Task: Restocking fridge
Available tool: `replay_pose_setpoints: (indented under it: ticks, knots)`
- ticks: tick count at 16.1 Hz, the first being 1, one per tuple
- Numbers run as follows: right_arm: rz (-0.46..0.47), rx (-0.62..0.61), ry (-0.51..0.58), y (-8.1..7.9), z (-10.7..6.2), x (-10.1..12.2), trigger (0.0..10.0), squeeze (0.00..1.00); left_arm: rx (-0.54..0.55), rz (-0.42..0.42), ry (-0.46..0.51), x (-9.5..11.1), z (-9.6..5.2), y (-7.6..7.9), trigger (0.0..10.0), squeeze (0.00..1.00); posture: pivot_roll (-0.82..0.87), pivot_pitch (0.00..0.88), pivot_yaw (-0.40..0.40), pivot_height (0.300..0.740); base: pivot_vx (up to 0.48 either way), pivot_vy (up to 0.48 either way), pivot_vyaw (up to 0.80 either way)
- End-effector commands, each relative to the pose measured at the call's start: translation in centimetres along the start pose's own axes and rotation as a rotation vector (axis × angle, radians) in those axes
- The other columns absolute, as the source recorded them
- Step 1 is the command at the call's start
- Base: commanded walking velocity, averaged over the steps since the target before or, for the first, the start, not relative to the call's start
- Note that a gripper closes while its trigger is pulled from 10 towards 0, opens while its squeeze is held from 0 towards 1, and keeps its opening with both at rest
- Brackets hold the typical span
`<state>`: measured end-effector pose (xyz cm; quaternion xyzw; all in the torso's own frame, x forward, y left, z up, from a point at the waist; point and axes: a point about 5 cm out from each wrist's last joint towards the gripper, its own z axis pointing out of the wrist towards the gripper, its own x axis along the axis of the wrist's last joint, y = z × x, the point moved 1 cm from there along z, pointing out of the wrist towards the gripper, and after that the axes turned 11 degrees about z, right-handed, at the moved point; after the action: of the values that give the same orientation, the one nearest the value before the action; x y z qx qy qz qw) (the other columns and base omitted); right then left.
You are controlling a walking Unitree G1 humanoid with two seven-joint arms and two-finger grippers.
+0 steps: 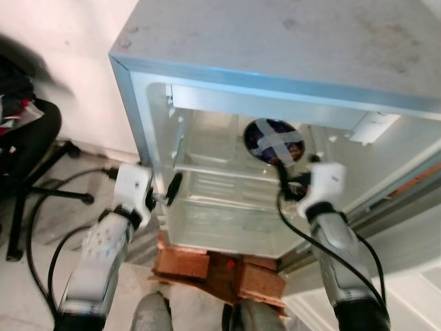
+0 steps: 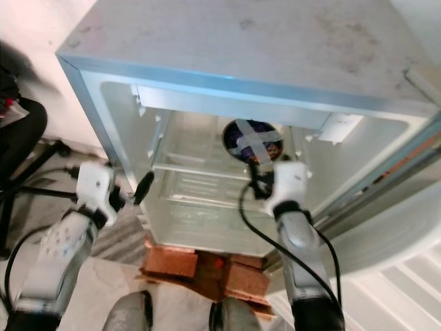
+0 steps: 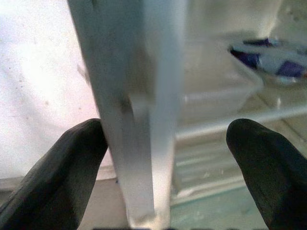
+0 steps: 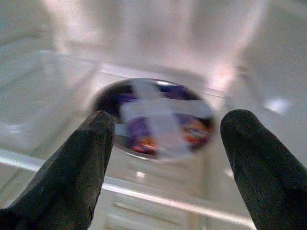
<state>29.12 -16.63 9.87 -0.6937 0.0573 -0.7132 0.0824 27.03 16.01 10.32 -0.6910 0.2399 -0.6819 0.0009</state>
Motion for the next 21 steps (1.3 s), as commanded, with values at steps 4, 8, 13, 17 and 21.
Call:
replay_pose_setpoints:
  ticks: [4,8,13,17,21]
  knots:
    - [0.069,-0.016,-0.015,-1.0,-1.3,-0.5,10.0,0.0,0.219,-0.096,0.007,0.0,-0.8,-1.4,10.0,0.0,0.08,0.056,-0.052,0.74,0.0,0.0,0.0]
    - [0.095,-0.002,-0.069,-0.6,-0.9,-0.9,10.0,0.0,0.239,-0.1,-0.024,-0.7,-2.3,-1.0,10.0,0.0,0.12,0.073,-0.106,0.74,0.0,0.0,0.0]
    - [0.07,-0.008,-0.108,0.0,-0.7,-1.4,10.0,0.0,0.213,-0.095,-0.059,-1.3,-2.5,-0.2,10.0,0.0,0.13,0.085,-0.123,0.74,-0.112,0.0,0.0]
    - [0.021,0.014,-0.092,-0.7,-0.3,-1.1,10.0,0.0,0.209,-0.083,-0.039,-0.7,-1.1,-1.0,10.0,0.0,0.1,0.084,-0.087,0.74,-0.3,0.0,0.0]
    - [0.018,-0.072,-0.094,0.4,-0.4,-1.6,10.0,0.0,0.182,-0.077,-0.042,-0.7,-0.9,-0.4,10.0,0.0,0.1,0.082,-0.072,0.74,-0.329,0.0,0.0]
